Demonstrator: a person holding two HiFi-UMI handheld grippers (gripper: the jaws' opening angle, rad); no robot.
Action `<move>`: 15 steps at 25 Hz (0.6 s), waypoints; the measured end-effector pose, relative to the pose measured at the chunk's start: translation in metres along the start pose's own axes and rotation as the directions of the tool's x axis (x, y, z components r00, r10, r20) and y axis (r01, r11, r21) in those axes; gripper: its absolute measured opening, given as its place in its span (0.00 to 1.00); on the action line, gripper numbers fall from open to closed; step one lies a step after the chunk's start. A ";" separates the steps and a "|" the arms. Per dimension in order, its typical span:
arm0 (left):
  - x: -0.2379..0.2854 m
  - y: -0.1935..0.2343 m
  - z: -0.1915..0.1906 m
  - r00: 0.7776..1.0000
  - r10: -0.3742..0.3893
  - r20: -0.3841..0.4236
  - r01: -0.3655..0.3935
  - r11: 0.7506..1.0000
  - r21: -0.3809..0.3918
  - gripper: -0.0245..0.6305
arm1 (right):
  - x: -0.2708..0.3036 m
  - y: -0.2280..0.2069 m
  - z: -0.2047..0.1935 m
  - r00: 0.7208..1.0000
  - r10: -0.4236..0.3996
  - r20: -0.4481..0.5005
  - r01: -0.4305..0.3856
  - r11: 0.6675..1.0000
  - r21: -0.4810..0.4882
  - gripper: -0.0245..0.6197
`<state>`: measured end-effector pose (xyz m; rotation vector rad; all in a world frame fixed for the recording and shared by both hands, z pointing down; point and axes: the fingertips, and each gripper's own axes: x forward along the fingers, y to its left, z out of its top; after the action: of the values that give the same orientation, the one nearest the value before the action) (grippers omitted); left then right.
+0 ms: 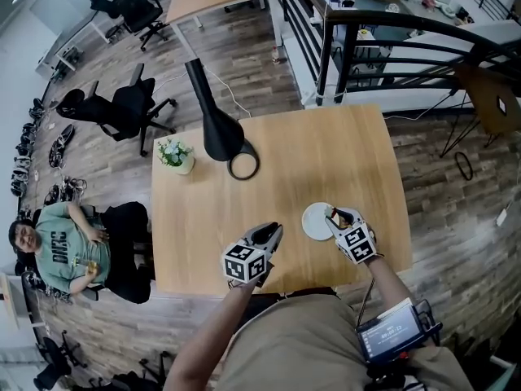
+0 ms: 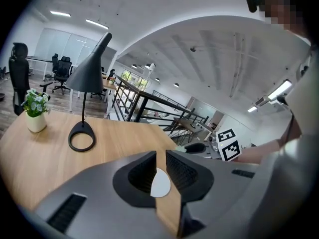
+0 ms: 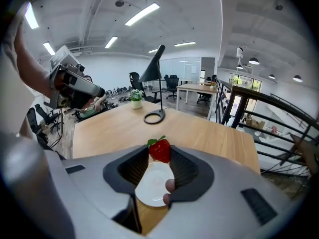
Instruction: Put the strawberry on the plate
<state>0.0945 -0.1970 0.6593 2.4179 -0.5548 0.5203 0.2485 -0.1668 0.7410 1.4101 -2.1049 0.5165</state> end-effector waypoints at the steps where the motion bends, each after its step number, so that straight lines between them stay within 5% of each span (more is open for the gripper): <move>1: 0.001 0.001 -0.002 1.000 0.001 -0.005 -0.001 1.000 0.000 0.11 | 0.006 0.001 -0.006 1.000 0.007 -0.015 -0.007 1.000 0.004 0.25; 15: 0.014 -0.001 -0.021 0.998 0.003 -0.057 -0.004 1.000 -0.010 0.11 | 0.071 0.009 -0.097 0.957 0.071 -0.282 -0.066 0.997 0.028 0.25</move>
<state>0.1021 -0.1865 0.6813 2.3847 -0.5362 0.5852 0.2416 -0.1568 0.8609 1.1960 -1.9268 0.7216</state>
